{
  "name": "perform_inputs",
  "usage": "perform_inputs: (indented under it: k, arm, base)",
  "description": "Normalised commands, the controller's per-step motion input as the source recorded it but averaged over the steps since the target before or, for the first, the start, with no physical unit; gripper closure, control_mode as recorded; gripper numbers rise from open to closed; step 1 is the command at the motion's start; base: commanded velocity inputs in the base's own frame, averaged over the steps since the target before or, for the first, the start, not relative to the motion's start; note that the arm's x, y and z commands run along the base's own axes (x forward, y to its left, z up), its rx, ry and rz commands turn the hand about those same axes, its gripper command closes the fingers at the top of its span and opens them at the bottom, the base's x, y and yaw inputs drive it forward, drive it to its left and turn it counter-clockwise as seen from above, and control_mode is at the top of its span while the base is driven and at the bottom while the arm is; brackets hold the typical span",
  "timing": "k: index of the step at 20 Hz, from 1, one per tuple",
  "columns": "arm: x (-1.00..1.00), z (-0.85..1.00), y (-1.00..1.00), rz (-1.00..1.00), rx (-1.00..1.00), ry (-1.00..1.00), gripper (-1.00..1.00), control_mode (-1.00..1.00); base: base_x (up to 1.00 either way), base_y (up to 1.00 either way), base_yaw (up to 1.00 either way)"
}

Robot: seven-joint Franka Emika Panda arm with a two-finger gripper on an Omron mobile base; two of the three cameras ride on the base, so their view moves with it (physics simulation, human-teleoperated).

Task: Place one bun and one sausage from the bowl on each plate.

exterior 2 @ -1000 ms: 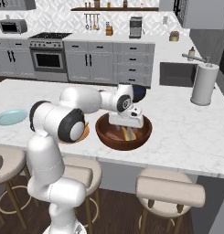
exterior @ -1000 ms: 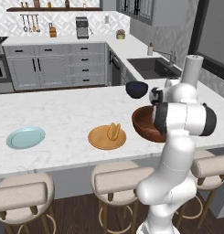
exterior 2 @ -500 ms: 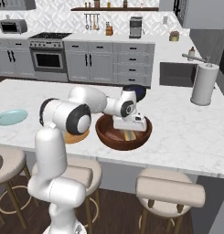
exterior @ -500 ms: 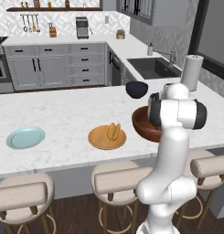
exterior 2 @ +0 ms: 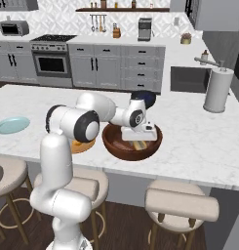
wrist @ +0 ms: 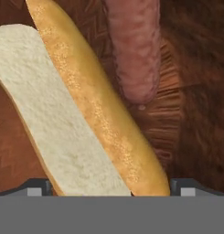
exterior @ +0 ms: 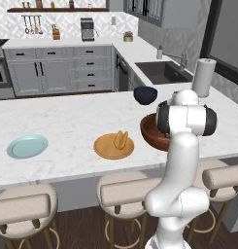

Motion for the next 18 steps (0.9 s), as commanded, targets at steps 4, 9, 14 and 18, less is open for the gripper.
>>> perform_inputs:
  k: [4, 9, 14, 18]
  arm:
    - [0.02, -0.17, -0.04, 0.12, 0.00, 0.00, -1.00, -1.00]
    - [-0.01, -0.01, 0.11, 0.06, -0.02, 0.00, -1.00, -1.00]
    - [0.00, -0.46, -0.01, 0.01, -0.09, 0.00, -1.00, -1.00]
    - [0.04, -0.43, 0.00, 0.01, -0.08, 0.00, 1.00, -1.00]
  base:
    - [0.00, 0.00, 0.00]
    - [0.00, 0.00, 0.00]
    - [0.00, 0.00, 0.00]
    - [0.00, 0.00, 0.00]
